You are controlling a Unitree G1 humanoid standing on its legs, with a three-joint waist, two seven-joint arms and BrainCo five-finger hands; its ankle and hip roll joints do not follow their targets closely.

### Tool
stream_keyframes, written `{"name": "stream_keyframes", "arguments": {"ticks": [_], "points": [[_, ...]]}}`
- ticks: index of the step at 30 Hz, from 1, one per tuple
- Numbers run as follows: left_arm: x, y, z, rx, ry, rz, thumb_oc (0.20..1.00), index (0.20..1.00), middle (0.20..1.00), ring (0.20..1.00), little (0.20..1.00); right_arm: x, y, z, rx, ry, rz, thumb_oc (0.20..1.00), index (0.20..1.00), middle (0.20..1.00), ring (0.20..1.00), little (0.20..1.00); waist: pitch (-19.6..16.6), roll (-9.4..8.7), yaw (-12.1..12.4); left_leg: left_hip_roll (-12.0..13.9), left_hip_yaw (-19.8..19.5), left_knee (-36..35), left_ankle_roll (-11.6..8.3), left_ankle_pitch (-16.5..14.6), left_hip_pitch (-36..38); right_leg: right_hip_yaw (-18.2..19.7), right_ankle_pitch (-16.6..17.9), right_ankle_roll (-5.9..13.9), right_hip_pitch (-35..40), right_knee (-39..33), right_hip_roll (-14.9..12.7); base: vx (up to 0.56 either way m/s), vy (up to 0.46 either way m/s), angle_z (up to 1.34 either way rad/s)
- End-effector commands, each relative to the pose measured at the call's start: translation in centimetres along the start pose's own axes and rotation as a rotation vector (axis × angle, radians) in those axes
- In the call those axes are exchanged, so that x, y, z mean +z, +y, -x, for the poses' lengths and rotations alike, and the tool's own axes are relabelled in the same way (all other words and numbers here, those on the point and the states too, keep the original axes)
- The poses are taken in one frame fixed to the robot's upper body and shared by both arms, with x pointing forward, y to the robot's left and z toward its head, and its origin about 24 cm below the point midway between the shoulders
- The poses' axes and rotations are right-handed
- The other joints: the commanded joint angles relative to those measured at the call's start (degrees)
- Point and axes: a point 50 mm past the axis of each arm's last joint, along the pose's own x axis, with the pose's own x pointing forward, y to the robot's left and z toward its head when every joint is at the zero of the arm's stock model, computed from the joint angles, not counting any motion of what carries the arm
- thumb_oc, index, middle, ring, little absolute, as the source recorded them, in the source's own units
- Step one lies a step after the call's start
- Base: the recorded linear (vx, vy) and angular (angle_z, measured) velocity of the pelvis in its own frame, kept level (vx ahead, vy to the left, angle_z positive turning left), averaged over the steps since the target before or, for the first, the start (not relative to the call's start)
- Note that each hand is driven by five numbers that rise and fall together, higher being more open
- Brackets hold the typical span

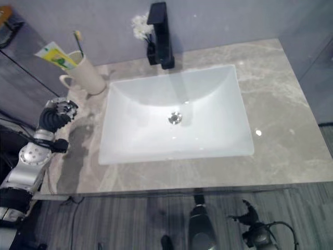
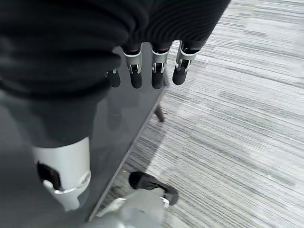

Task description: Put brush and paste in cup on sink, flatten towel.

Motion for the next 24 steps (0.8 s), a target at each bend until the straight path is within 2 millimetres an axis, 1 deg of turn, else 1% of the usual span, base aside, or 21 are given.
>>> {"name": "stream_keyframes", "arguments": {"ticks": [1,4,6,9,10,14,15,19,24], "points": [[0.8,2.6,-0.8,0.093,-0.033,-0.106,0.2,0.2,0.2,0.2,0.2,-0.7,0.0,0.3,-0.034,0.009,-0.036,1.0,1.0,1.0,1.0,1.0,-2.48,-2.13,-1.0,-4.33,1.57,4.31,0.47,-4.22,3.75,3.64,10.96,4.84,-3.17,-7.59,0.04,0.0,0.0,0.0],[1.1,2.6,-1.5,0.09,-0.033,-0.139,0.2,0.2,0.2,0.2,0.2,-0.6,-0.2,0.1,-0.055,0.02,-0.062,1.0,1.0,1.0,1.0,1.0,-1.92,-1.97,-1.35,-4.1,1.68,3.89,0.29,-4.07,3.53,3.48,10.79,4.63,-3.81,-7.44,0.49,0.02,-0.036,-0.04],[1.3,2.6,-1.6,0.099,-0.041,-0.117,0.2,0.2,0.2,0.2,0.2,-0.8,-0.2,0.1,-0.06,0.032,-0.085,1.0,1.0,1.0,1.0,1.0,-1.72,-2.07,-1.36,-3.82,1.65,3.6,0.08,-3.9,3.41,3.24,10.68,4.54,-4.13,-7.34,0.64,0.01,-0.048,-0.05],[1.2,2.5,-1.3,0.101,-0.043,-0.106,0.2,0.2,0.2,0.2,0.2,-1.4,-0.1,0.3,-0.064,0.056,-0.11,1.0,1.0,1.0,1.0,1.0,-1.68,-2.08,-1.18,-3.53,1.45,3.05,-0.14,-3.67,3.67,2.84,10.26,4.41,-4.54,-6.77,0.62,0.02,-0.037,0.03],[1.0,2.5,-1.1,0.098,-0.039,-0.119,0.2,0.2,0.2,0.2,0.2,-1.9,0.1,0.4,-0.064,0.081,-0.125,1.0,1.0,1.0,1.0,1.0,-1.71,-2.0,-1.14,-3.39,1.23,2.69,-0.2,-3.7,4.01,2.76,10.09,4.37,-4.76,-6.33,0.67,0.01,-0.012,0.08],[0.7,2.8,-0.9,0.104,-0.026,-0.137,0.2,0.2,0.2,0.2,0.2,-2.2,0.2,0.5,-0.065,0.097,-0.136,1.0,1.0,1.0,1.0,1.0,-1.79,-1.91,-1.07,-3.31,1.22,2.21,-0.19,-3.7,4.39,2.57,9.92,4.35,-5.08,-5.92,0.75,0.02,-0.011,0.08],[0.2,3.0,-0.7,0.115,-0.005,-0.135,0.2,0.2,0.2,0.2,0.2,-2.4,0.5,0.5,-0.06,0.112,-0.149,1.0,1.0,1.0,1.0,1.0,-1.79,-1.82,-0.94,-3.25,1.16,1.7,-0.23,-3.57,4.77,2.36,9.9,4.34,-5.11,-5.85,0.77,0.0,0.0,0.0],[-0.1,3.3,-0.4,0.132,0.007,-0.135,0.2,0.2,0.2,0.2,0.2,-2.2,0.8,0.5,-0.046,0.107,-0.145,1.0,1.0,1.0,1.0,1.0,-1.87,-1.86,-0.79,-3.06,1.1,1.02,-0.36,-3.38,5.13,2.06,9.83,4.36,-5.4,-5.71,0.87,0.0,-0.002,0.01],[-0.6,4.5,-0.5,0.166,0.038,-0.191,0.2,0.2,0.2,0.2,0.2,-2.0,1.1,0.4,-0.032,0.099,-0.136,1.0,1.0,1.0,1.0,1.0,-1.72,-2.27,-0.67,-2.76,1.23,0.2,-0.42,-3.24,5.6,1.55,9.69,4.35,-6.17,-4.96,1.2,0.0,0.0,0.0]]}}
